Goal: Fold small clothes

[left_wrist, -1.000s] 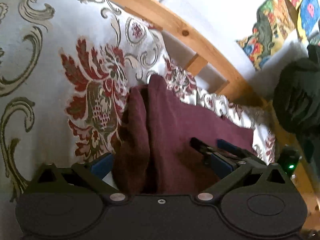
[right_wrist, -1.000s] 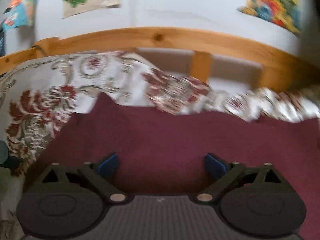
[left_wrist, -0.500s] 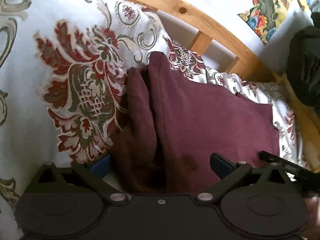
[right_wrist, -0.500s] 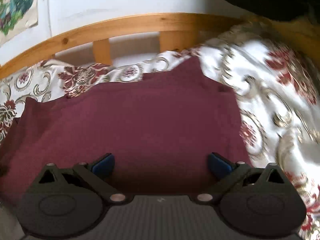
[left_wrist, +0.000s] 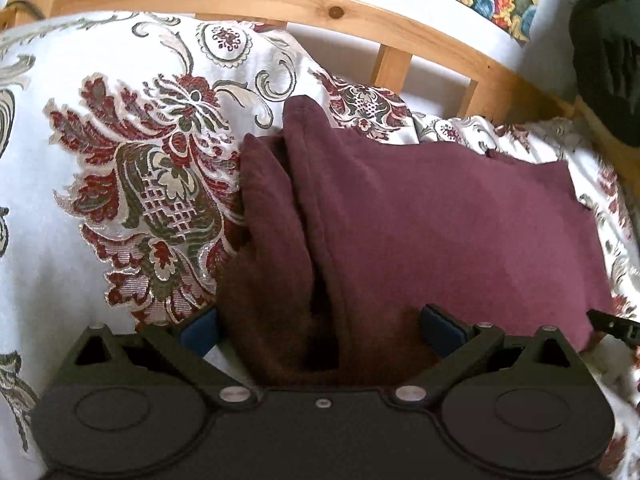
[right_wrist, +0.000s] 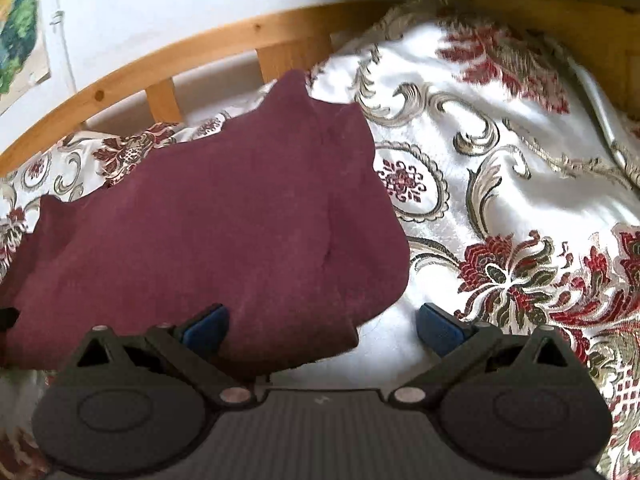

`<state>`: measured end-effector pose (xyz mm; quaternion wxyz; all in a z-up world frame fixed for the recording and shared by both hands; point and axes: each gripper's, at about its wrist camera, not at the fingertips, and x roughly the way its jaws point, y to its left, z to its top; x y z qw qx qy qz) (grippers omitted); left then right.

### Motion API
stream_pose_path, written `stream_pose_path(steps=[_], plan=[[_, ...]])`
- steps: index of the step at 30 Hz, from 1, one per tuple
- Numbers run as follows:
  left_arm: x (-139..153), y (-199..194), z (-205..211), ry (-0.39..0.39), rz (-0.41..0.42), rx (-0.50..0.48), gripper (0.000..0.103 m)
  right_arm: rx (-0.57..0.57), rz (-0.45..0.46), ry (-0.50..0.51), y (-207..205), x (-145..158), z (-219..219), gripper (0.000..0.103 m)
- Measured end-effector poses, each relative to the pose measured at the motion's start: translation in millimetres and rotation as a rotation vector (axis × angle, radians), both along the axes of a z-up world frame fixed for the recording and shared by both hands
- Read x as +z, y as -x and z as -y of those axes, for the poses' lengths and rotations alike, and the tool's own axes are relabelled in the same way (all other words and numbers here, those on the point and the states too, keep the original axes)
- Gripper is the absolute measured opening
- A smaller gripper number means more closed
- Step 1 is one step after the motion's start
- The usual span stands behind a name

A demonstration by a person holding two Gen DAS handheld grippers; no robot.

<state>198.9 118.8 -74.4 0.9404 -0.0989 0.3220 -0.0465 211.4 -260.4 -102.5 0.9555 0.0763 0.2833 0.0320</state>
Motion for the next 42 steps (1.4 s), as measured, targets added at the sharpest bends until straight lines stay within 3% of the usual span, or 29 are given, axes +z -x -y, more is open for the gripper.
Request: stream_pose_path(steps=[3,10,38,42], plan=[[-3.6,3.2,4.3,-0.035,0.025,0.003,0.102,-0.007,0.035,0.045,3.8,-5.6,-7.0,0.103],[-9.3,6.8,15.3,-0.122,0.053,0.000,0.102,-0.007,0.051,0.034,4.4,-5.2,-5.6,0.103],[-8.6,6.7,13.0,-0.121,0.050,-0.009,0.102,-0.031,0.070,0.041,10.4,-5.9,-6.5,0.102],[-5.9,9.0,7.0,-0.071,0.061,-0.003,0.102,-0.031,0.073,0.037,10.9,-6.1,-6.0,0.102]])
